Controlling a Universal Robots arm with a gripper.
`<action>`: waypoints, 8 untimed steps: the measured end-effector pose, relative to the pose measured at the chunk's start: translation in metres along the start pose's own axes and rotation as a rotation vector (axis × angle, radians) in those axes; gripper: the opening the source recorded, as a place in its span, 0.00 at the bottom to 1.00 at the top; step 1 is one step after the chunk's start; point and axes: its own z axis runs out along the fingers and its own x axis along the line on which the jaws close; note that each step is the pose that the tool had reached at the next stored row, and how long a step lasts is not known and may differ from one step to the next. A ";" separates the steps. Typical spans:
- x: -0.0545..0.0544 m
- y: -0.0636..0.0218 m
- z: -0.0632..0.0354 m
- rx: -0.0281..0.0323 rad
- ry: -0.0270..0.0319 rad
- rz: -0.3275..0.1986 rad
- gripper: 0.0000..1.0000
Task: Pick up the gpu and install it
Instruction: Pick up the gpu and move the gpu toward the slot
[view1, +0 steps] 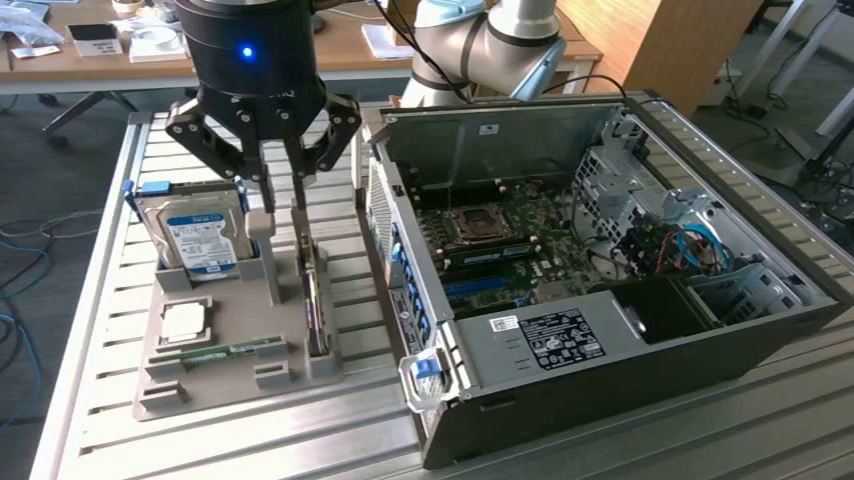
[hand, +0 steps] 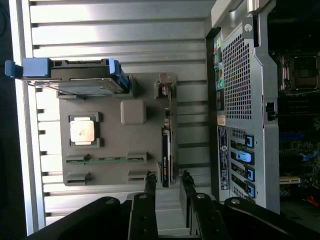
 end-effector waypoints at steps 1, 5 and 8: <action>0.000 0.0000 0.0000 0.0000 0.0000 0.000 0.35; 0.000 0.0000 0.0000 0.0000 0.0000 0.000 0.47; 0.000 0.0000 0.0000 0.0000 0.0000 0.000 0.47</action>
